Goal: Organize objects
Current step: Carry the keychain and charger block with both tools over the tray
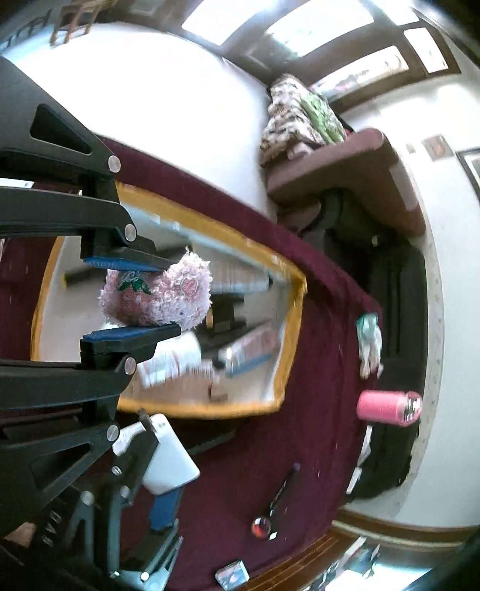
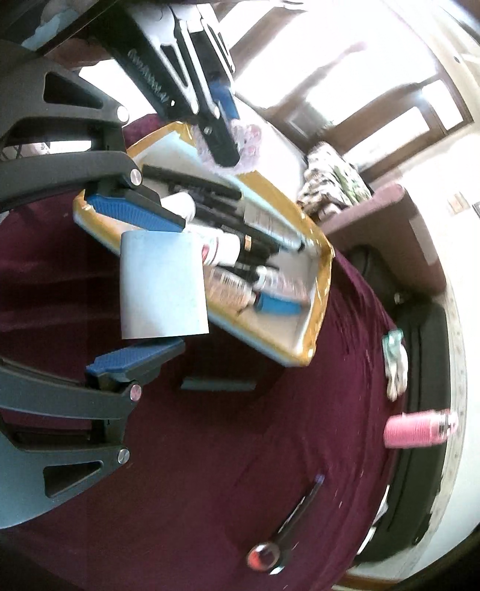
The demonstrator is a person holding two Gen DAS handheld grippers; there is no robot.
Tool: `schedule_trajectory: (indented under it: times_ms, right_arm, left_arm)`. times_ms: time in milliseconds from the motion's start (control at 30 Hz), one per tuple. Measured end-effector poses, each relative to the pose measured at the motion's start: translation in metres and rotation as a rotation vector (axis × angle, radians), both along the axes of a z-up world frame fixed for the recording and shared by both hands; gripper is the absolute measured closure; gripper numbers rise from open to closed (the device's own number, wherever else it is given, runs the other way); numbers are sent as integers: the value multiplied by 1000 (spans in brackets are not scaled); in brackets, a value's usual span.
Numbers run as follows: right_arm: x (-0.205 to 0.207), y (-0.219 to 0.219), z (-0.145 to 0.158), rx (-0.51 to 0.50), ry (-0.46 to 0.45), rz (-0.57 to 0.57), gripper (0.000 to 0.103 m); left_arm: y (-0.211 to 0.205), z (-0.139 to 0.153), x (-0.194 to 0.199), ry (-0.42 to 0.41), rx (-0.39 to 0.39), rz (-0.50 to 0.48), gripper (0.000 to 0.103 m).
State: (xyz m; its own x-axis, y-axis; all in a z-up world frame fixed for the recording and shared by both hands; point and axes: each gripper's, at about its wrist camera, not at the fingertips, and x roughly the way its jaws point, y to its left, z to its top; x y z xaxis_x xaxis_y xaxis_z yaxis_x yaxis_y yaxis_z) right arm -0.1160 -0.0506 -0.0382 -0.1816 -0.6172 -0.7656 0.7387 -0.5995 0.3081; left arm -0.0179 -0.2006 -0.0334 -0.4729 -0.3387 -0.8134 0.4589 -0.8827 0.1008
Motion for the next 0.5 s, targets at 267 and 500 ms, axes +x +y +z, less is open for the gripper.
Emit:
schedule_trajectory:
  times_ms: [267, 500]
  right_arm:
    - [-11, -41, -7, 16, 5, 22, 46]
    - [-32, -59, -11, 23, 2, 3, 46]
  left_arm:
    - [-42, -23, 4, -4, 69, 51, 81]
    - [-58, -35, -14, -5, 121, 26, 81]
